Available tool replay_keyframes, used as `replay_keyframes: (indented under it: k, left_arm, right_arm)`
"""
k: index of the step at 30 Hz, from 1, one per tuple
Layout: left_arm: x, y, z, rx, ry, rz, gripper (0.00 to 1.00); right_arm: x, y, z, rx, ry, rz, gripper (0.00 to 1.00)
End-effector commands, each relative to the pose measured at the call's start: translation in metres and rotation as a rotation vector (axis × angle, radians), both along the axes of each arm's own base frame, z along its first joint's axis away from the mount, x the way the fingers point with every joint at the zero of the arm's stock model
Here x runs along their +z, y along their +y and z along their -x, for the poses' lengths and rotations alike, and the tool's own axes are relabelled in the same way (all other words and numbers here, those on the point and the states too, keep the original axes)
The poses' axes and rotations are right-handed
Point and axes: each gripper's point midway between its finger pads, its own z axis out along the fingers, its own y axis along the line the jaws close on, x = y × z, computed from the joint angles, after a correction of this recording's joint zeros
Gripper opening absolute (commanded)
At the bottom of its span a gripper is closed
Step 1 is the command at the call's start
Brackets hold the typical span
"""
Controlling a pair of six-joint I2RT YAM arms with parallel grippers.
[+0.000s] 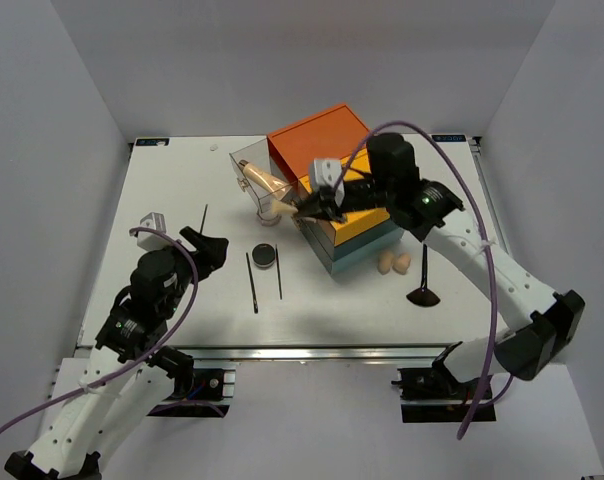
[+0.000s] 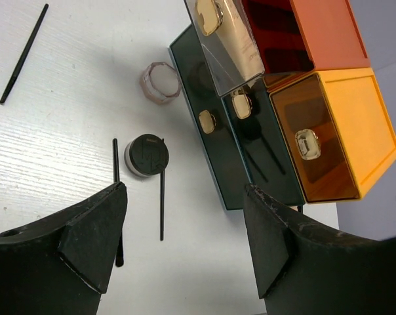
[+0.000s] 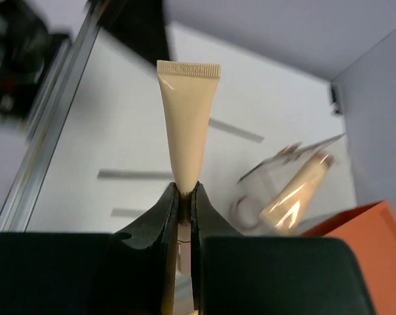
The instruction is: Organize the makeup
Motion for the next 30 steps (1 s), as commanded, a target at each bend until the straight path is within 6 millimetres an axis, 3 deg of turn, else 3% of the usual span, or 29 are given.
replay_keyframes:
  k: [1,2,3,4,5,6,8,9,10,13,14,17,20,21,22,23,24,26,27,29,30]
  left_arm:
    - [0.008,0.006,0.0,0.026,-0.013,-0.008,0.81]
    - [0.009,0.005,0.0,0.025,-0.015,-0.004,0.81]
    - [0.01,0.005,0.0,0.024,-0.017,-0.002,0.81]
    - [0.011,0.004,0.0,0.02,-0.018,0.001,0.81]
    - [0.011,0.004,-0.001,0.02,-0.018,0.001,0.81]
    - [0.013,0.004,0.0,0.02,-0.022,0.003,0.81]
    - [0.014,0.005,0.0,0.023,-0.023,0.005,0.81]
    - [0.016,0.005,0.001,0.024,-0.027,0.008,0.81]
    - [0.017,0.006,0.002,0.029,-0.03,0.01,0.81]
    - [0.019,0.009,0.003,0.041,-0.037,0.018,0.81]
    - [0.02,0.01,0.004,0.046,-0.041,0.022,0.81]
    - [0.019,0.012,0.004,0.059,-0.048,0.033,0.81]
    - [0.017,0.008,-0.001,0.056,-0.048,0.04,0.82]
    - [0.016,0.007,-0.002,0.052,-0.046,0.039,0.82]
    - [0.019,0.005,-0.005,0.048,-0.056,0.042,0.81]
    - [0.015,0.002,-0.011,0.045,-0.04,0.03,0.78]
    - [0.015,-0.001,-0.014,0.042,-0.036,0.028,0.73]
    - [0.024,-0.007,-0.024,0.036,-0.062,0.042,0.61]
    - [0.023,-0.013,-0.034,0.033,-0.059,0.05,0.45]
    - [0.028,-0.02,-0.047,0.041,-0.054,0.074,0.23]
    - [0.019,-0.026,-0.06,0.054,-0.022,0.072,0.03]
  right_arm:
    - [0.078,0.045,-0.031,-0.106,0.146,-0.237,0.0]
    - [0.086,0.051,-0.05,-0.176,0.153,-0.267,0.0]
    - [0.071,0.069,-0.074,-0.215,0.206,-0.258,0.0]
    - [0.106,0.076,-0.083,-0.228,0.205,-0.325,0.0]
    - [0.107,0.083,-0.099,-0.269,0.217,-0.335,0.0]
    - [0.084,0.101,-0.122,-0.302,0.266,-0.312,0.0]
    - [0.102,0.111,-0.147,-0.366,0.263,-0.379,0.0]
    - [0.083,0.121,-0.161,-0.4,0.276,-0.361,0.0]
    - [0.085,0.125,-0.169,-0.419,0.249,-0.386,0.0]
    - [0.061,0.129,-0.186,-0.469,0.204,-0.339,0.0]
    - [0.044,0.128,-0.189,-0.48,0.191,-0.303,0.0]
    - [0.033,0.119,-0.193,-0.508,0.152,-0.282,0.05]
    - [0.024,0.111,-0.195,-0.537,0.12,-0.25,0.24]
    - [0.025,0.111,-0.197,-0.534,0.103,-0.245,0.38]
    - [0.019,0.11,-0.195,-0.531,0.111,-0.219,0.45]
    - [0.022,0.107,-0.195,-0.531,0.109,-0.217,0.51]
    - [0.027,0.105,-0.193,-0.524,0.1,-0.222,0.65]
    - [0.039,0.099,-0.191,-0.522,0.089,-0.243,0.7]
    - [0.059,0.093,-0.185,-0.517,0.073,-0.278,0.72]
    - [0.096,0.078,-0.171,-0.501,0.051,-0.336,0.72]
    - [0.112,0.071,-0.165,-0.499,0.03,-0.365,0.69]
